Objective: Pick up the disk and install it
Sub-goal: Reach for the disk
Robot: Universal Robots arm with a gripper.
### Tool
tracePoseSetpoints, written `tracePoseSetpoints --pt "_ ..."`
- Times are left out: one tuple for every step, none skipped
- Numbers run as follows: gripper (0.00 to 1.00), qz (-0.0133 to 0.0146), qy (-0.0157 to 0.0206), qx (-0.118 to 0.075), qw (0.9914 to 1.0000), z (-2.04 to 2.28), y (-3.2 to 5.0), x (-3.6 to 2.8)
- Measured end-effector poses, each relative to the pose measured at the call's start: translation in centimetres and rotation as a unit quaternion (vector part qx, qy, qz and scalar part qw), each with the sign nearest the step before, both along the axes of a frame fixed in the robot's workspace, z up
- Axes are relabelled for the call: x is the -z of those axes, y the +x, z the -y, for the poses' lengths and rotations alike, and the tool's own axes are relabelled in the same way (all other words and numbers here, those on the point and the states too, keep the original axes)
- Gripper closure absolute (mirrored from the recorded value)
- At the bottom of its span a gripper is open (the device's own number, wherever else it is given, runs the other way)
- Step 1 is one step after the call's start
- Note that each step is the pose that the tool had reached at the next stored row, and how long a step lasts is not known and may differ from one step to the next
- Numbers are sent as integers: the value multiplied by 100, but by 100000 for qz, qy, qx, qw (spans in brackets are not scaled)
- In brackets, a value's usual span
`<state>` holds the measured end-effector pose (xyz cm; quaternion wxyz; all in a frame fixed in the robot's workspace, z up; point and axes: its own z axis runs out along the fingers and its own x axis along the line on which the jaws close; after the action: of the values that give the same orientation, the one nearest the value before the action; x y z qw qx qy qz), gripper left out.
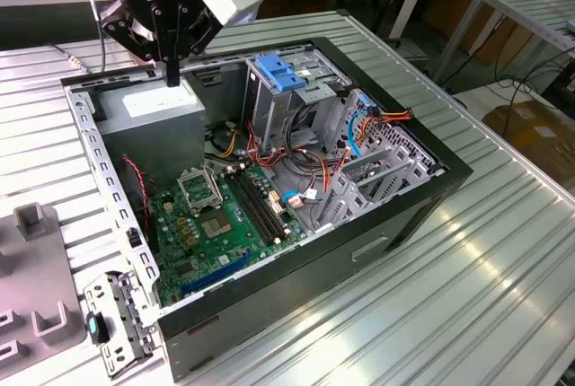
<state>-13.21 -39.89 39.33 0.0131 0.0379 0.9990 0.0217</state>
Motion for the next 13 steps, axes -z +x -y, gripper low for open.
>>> tracePoseSetpoints --pt "89 -2 -5 -2 100000 0 -5 0" --pt "89 0 -2 0 100000 0 -8 0" --pt "89 1 0 0 100000 0 -11 0" --pt "89 0 -3 1 100000 0 -17 0" --pt "89 -1 -3 0 100000 0 -19 0" --pt "89 0 -2 3 100000 0 -23 0" --pt "89 0 -2 0 100000 0 -27 0" --pt "89 -1 -4 1 100000 0 -29 0" --pt "89 -1 -4 -2 100000 0 -34 0" --pt "89 -2 -3 0 100000 0 -38 0" --pt "89 1 -1 1 100000 0 -44 0" --pt "89 -1 -3 -2 100000 0 -48 0" --pt "89 -3 -4 -3 100000 0 -50 0"
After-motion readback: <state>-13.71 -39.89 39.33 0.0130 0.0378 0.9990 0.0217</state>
